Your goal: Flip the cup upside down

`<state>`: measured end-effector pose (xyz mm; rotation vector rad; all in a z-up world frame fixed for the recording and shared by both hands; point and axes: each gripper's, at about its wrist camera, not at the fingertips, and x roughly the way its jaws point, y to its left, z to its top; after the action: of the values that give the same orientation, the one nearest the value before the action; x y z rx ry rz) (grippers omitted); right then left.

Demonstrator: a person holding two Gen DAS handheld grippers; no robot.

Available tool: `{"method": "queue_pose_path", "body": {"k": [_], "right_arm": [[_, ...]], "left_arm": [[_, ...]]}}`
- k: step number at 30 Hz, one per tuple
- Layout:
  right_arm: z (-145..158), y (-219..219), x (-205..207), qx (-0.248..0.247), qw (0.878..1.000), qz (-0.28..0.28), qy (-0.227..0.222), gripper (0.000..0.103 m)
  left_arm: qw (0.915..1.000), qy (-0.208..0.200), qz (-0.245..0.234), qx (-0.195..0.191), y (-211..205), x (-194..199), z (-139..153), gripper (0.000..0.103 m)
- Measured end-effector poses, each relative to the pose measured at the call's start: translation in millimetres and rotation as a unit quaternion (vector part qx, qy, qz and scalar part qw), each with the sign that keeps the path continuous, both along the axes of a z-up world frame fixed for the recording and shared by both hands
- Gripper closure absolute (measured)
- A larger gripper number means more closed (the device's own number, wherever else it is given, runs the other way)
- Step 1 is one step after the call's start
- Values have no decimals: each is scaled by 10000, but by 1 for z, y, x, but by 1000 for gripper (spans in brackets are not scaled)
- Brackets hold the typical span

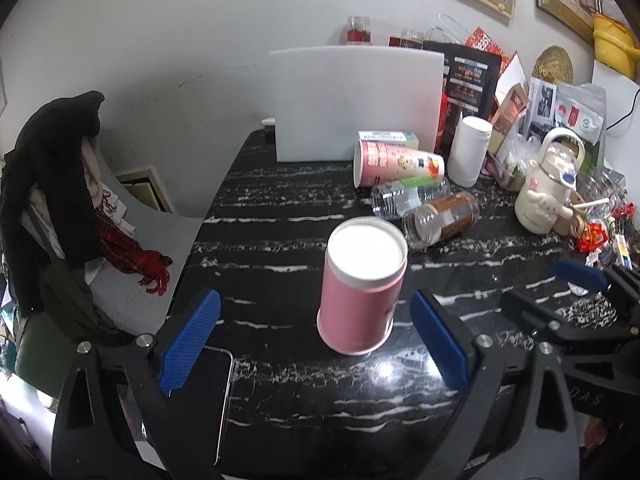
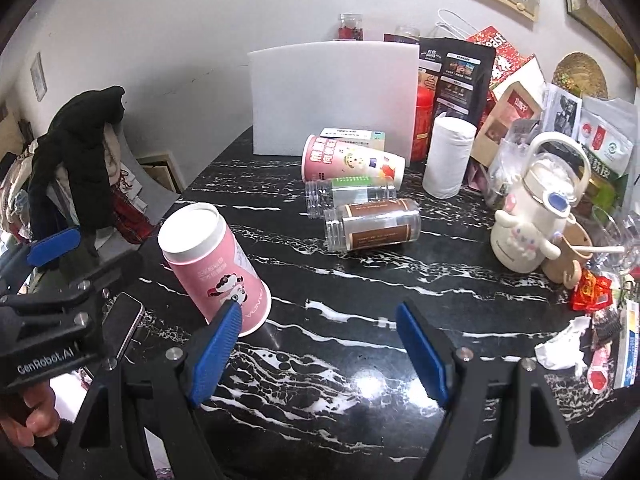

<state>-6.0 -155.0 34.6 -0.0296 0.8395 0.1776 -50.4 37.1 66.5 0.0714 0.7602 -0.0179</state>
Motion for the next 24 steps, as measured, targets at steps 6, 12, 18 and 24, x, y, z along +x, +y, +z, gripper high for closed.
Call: {"method": "queue_pose_path", "body": {"k": [6,12,18,24], "right_arm": [[-3,3,-6,20,10000,50,78,23],[-5,6,-10,55,9999,80,118,23],[-5,7,-11,90,9998,107,122,23],[-6,7,-11,139,9997,113,144,23]], "left_arm": [[9999,136,27,-34,4,-6,-9,7],[9997,228,11,-93,5,-8,-14,7],[9995,299,27,-121,7,-7,-16,7],[9992,351,15,-183,6,-6,-19,7]]}}
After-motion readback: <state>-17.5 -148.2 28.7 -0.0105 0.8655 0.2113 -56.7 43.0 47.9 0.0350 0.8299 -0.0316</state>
